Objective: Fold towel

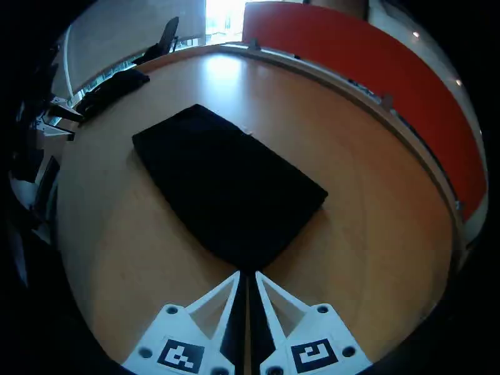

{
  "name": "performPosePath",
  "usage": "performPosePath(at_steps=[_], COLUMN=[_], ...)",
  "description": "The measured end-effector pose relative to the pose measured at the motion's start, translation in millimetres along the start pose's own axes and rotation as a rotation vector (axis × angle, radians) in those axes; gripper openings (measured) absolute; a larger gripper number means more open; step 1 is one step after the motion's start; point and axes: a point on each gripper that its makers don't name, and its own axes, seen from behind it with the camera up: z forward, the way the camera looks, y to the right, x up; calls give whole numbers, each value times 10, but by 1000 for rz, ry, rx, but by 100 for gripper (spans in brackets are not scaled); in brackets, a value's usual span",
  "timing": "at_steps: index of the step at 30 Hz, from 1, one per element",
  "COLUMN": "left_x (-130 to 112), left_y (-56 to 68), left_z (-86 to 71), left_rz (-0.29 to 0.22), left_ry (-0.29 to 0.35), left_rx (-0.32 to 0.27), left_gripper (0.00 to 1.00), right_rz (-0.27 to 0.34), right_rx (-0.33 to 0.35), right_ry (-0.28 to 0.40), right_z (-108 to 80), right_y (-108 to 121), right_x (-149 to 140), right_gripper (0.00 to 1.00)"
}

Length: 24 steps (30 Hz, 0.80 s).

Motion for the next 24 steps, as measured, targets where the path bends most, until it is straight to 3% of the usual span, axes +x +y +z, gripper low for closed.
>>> performPosePath(at_steps=[11,24], left_x=[60,160], left_y=[41,76], left_z=[12,14], left_rz=[3,5], left_ry=[9,25], left_rx=[-5,-11], left_gripper=[94,94], right_rz=[-36,-74], right_rx=[-29,-90], right_ry=[28,100], right_z=[-121,-468], right_y=[35,207], right_x=[150,519], right_gripper=[21,30])
